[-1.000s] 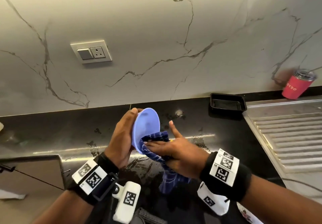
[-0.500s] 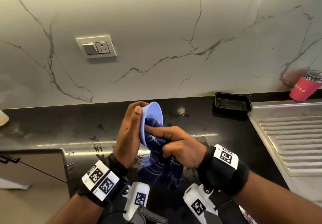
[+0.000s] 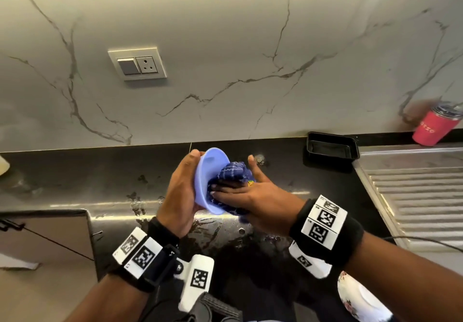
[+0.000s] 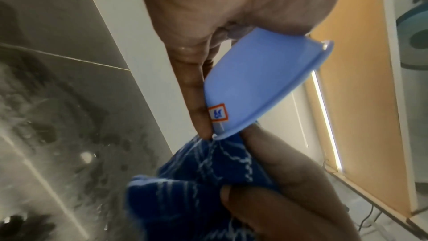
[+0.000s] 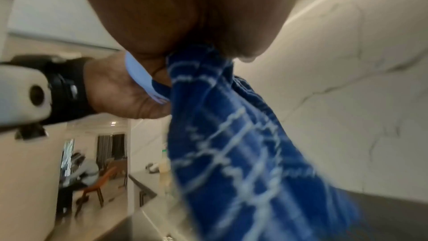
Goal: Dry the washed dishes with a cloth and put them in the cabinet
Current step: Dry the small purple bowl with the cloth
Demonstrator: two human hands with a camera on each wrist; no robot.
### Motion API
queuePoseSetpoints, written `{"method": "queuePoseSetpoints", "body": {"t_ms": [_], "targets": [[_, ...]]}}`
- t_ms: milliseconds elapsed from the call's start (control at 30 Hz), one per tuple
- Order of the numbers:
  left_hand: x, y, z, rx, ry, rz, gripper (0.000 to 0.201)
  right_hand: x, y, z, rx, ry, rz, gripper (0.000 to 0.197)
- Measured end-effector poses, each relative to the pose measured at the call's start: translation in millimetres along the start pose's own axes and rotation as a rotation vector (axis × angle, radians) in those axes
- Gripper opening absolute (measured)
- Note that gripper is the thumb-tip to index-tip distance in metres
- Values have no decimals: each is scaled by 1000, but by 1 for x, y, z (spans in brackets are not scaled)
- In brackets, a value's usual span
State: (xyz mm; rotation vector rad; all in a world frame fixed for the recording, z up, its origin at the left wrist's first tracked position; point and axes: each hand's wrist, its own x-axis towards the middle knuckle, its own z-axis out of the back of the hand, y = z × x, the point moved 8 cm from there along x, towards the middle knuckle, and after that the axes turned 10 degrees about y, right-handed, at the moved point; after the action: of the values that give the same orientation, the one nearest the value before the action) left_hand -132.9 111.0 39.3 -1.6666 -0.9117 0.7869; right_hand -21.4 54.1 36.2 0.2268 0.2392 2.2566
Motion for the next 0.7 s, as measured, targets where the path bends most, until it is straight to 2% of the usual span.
{"method": "queuePoseSetpoints", "body": {"t_ms": [100, 233, 367, 467, 500, 600, 700], "targets": [[3, 4, 3, -103, -26, 34, 62, -9, -3, -1, 337, -16, -33, 66], [-1, 18, -5, -216, 51, 115, 65, -23, -9, -1, 424, -177, -78, 60], [-6, 18, -5, -160, 149, 79, 75, -43, -11, 0, 614, -311, -94, 51], [-11, 7, 0, -12, 280, -19, 81, -57, -18, 1, 966, -356, -146, 33], [-13, 3, 3, 96, 311, -64, 75, -61, -23, 4, 1073, -400, -150, 31], [-19, -13, 1, 466, 357, -257, 41, -71, -36, 12, 1332, -566, -109, 31], [-28, -14, -18, 586, 437, -325, 35, -75, -44, 11, 1504, -710, -118, 34]]}}
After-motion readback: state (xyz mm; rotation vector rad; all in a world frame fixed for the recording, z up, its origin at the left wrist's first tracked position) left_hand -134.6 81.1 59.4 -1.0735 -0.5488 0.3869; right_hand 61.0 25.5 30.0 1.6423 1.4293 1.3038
